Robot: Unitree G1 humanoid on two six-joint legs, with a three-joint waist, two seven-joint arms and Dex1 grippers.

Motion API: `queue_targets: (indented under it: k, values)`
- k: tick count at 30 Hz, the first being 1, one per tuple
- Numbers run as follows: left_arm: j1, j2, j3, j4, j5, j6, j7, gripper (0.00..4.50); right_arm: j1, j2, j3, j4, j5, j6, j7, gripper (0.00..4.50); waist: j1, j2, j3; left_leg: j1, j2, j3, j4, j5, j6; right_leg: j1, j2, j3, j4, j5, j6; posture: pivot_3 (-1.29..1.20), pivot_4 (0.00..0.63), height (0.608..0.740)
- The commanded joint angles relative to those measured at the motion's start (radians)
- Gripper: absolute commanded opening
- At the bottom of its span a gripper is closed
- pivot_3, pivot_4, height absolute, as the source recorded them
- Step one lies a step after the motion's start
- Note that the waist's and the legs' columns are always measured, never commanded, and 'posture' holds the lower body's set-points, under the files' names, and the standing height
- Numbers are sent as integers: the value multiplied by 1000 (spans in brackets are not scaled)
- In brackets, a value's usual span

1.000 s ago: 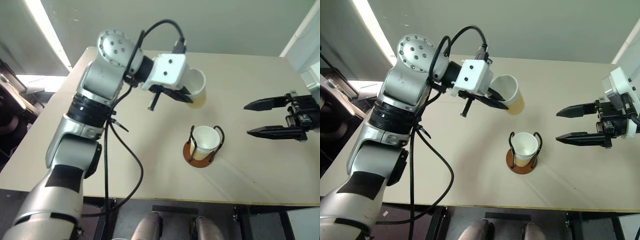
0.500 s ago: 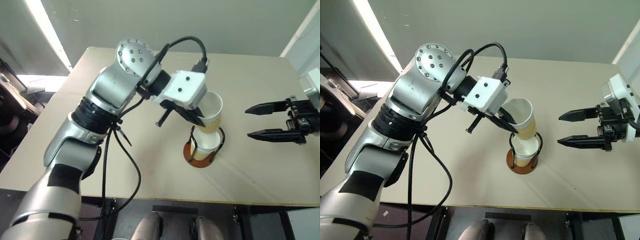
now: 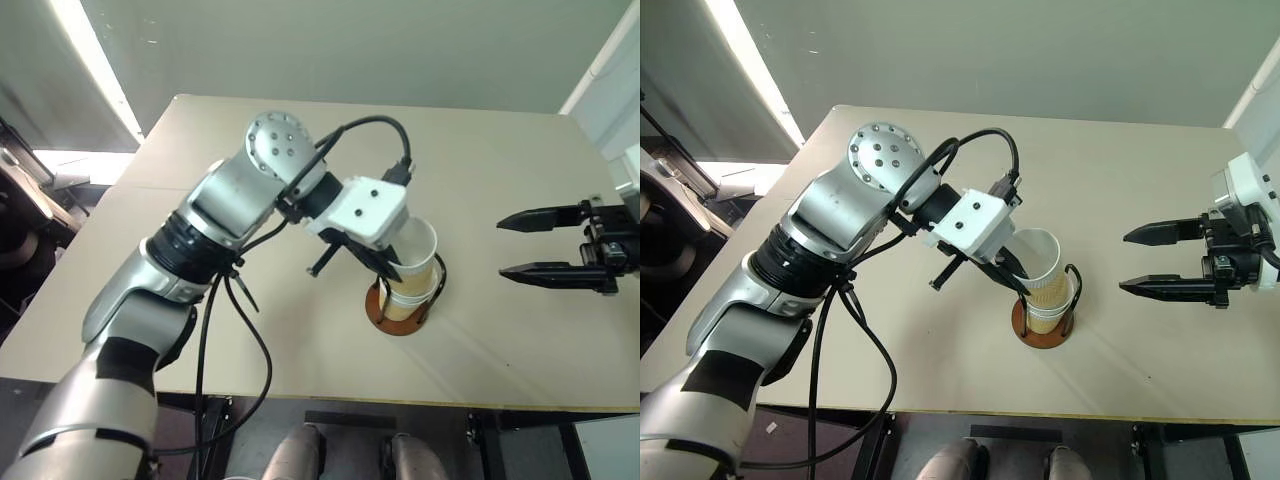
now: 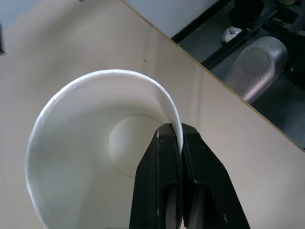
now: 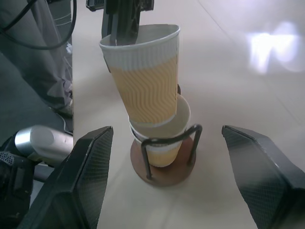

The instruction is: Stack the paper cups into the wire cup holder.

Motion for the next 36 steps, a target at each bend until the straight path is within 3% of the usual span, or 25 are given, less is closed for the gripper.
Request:
queue_targets:
  k: [1, 3, 6, 16, 17, 21, 27, 36]
  values:
    - [-5, -22, 13, 7, 35, -28, -30, 29, -4, -17, -56, -21, 17, -1, -9, 3786, 0, 0, 0, 0, 0, 0, 0, 0, 0, 0, 0, 0, 0, 0, 0, 0, 150, 740]
    - [-4, -27, 10, 12, 53, -33, -32, 29, -2, -19, -56, -22, 18, -1, -10, 3786, 0, 0, 0, 0, 0, 0, 0, 0, 0, 0, 0, 0, 0, 0, 0, 0, 150, 740]
    - [-11, -47, 16, 30, 73, -24, -24, 646, -3, -23, -51, -18, 16, -1, -10, 3786, 0, 0, 0, 0, 0, 0, 0, 0, 0, 0, 0, 0, 0, 0, 0, 0, 150, 740]
    - [-56, -113, 98, 117, 65, 4, 15, 4242, -28, -24, -28, 9, 11, -9, -6, 3786, 0, 0, 0, 0, 0, 0, 0, 0, 0, 0, 0, 0, 0, 0, 0, 0, 150, 740]
    - [-60, -120, 115, 128, 63, 13, 29, 4443, -37, -18, -20, 17, 6, -16, -9, 3786, 0, 0, 0, 0, 0, 0, 0, 0, 0, 0, 0, 0, 0, 0, 0, 0, 150, 740]
    - [-28, -101, 246, 138, 21, 136, 152, 4443, -83, 46, 14, 78, -14, -18, -78, 3786, -1, 0, 0, 1, 0, 1, 0, 0, 0, 0, 0, 0, 1, 0, 0, 0, 150, 740]
    - [130, -43, 446, 12, -63, 371, 363, 4443, -110, 103, 39, 156, -51, -26, -143, 3786, -3, 3, -2, 2, 0, 2, -1, 0, 0, 0, 0, 1, 1, 0, 0, 0, 150, 740]
    - [419, 9, 647, -183, -77, 482, 671, 4443, -207, 307, 60, 374, -177, -104, -367, 3786, -3, 3, -2, 5, 0, 1, 1, 0, 0, 2, 1, 1, 1, 0, 1, 0, 150, 740]
